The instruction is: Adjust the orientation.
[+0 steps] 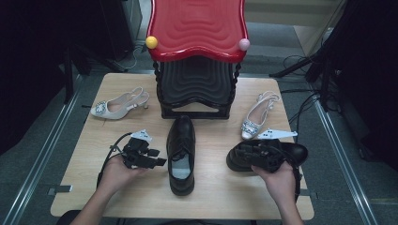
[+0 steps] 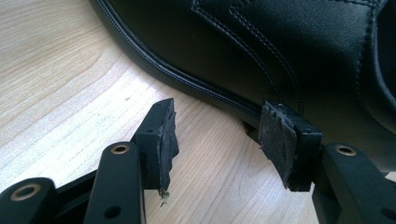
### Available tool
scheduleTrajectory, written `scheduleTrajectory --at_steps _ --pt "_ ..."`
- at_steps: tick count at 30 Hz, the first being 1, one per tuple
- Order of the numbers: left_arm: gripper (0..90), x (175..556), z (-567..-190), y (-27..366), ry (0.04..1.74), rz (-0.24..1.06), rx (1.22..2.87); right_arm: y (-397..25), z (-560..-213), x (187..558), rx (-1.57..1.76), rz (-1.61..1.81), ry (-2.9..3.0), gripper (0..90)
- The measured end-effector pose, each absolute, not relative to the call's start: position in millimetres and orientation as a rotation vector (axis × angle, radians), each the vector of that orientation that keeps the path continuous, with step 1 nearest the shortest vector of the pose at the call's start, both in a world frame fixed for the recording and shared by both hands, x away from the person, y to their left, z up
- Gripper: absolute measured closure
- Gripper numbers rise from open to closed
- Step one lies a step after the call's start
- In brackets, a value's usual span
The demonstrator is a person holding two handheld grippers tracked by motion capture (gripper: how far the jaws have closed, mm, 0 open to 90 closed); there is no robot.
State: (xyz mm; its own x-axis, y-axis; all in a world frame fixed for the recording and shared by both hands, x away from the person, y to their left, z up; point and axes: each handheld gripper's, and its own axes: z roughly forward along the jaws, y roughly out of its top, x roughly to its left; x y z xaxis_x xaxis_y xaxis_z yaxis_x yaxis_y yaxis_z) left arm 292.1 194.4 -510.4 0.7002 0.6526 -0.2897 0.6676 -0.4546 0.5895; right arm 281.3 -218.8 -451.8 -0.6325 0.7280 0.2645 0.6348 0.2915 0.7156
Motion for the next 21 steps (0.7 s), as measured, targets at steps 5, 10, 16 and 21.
scheduleTrajectory --at_steps 5,10,16,21 --pt "46.1 291 -511 193 0.997 -0.025 2.222 -213 -467 289 1.335 1.205 2.483 65.8" --pt "46.0 292 -511 193 0.996 -0.027 2.221 -204 -476 294 1.351 1.142 2.533 65.7" --pt "45.8 291 -512 194 1.0 -0.028 2.223 -192 -488 300 1.374 1.038 2.579 67.4" --pt "45.6 291 -512 194 1.0 -0.03 2.23 -193 -488 302 1.41 1.039 2.568 71.3"
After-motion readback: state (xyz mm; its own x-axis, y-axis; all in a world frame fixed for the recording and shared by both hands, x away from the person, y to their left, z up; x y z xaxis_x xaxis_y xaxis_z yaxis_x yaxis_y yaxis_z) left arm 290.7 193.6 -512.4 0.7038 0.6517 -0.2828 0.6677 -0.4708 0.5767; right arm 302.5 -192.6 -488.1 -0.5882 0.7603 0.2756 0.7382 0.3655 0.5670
